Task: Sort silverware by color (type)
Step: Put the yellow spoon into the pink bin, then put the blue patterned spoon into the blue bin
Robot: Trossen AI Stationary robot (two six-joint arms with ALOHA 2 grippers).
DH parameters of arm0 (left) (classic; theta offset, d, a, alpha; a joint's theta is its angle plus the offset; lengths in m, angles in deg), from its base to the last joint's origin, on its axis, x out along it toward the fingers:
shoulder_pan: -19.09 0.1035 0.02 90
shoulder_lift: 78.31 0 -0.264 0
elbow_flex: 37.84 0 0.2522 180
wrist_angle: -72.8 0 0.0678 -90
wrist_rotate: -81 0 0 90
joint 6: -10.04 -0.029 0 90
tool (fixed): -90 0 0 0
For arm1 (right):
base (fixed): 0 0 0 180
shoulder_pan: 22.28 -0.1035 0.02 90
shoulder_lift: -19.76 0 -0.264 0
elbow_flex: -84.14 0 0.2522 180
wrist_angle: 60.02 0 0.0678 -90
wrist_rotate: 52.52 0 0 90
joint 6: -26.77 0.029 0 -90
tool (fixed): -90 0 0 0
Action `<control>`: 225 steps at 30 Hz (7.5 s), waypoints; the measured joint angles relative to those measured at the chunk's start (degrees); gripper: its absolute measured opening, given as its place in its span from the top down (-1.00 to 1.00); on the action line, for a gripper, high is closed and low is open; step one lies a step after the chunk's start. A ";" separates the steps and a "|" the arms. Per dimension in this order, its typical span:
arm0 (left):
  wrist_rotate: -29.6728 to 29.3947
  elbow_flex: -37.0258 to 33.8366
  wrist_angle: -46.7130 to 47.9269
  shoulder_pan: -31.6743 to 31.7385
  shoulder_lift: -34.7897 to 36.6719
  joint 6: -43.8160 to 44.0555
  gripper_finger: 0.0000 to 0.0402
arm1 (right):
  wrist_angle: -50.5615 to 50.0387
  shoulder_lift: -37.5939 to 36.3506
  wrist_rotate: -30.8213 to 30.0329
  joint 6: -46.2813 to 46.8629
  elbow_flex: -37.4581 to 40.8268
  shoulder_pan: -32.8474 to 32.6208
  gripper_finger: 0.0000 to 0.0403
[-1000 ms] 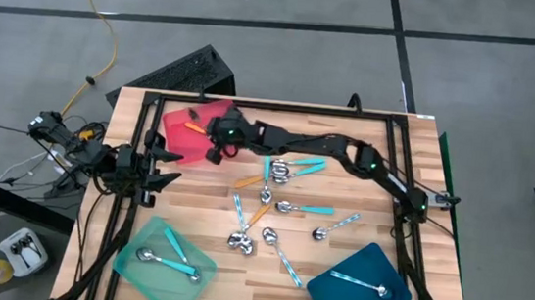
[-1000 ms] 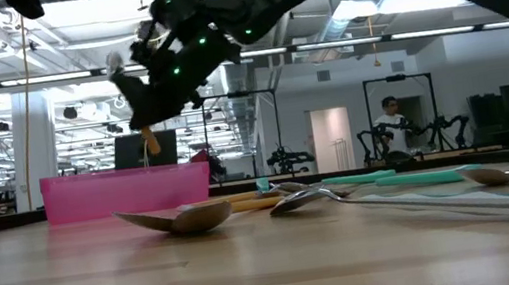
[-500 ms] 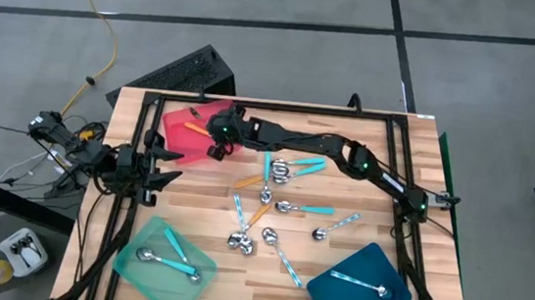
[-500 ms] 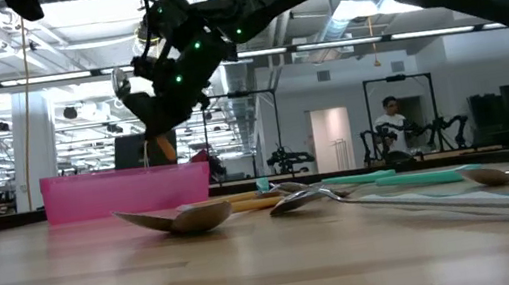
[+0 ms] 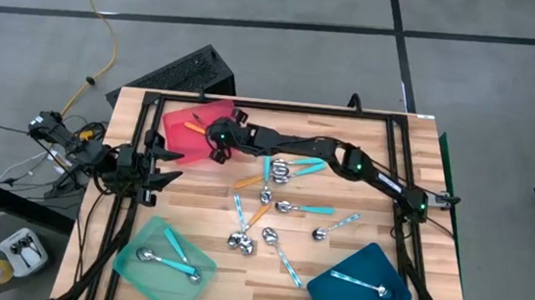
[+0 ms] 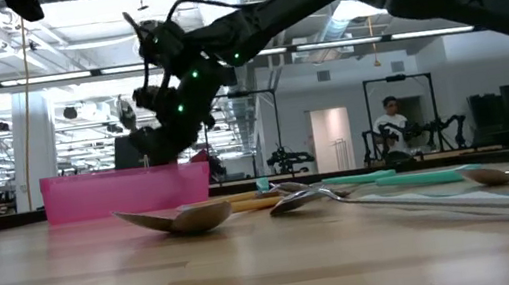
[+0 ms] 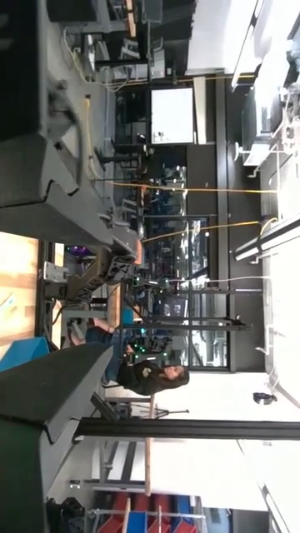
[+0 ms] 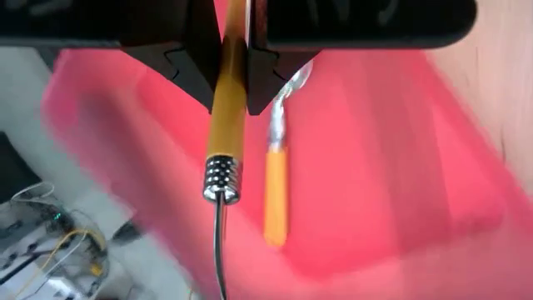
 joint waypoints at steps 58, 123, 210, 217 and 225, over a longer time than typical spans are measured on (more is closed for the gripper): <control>-2.44 0.02 1.07 0.02 -0.02 -1.09 0.06 | 2.71 2.27 -4.71 -32.10 -0.05 -0.72 0.62; -4.50 0.02 1.07 0.01 0.00 -0.09 0.06 | -3.74 1.88 1.88 -29.05 -3.23 0.85 0.15; -6.97 0.02 7.93 0.00 -0.04 6.38 0.06 | -19.75 -70.52 14.97 23.78 80.59 -20.15 0.19; -7.02 0.00 8.07 0.00 -0.04 6.51 0.06 | -19.20 -64.62 15.04 25.90 80.56 -28.80 0.19; -7.04 0.00 8.07 0.02 -0.04 7.08 0.06 | -21.45 -61.35 15.05 26.02 80.83 -32.54 0.19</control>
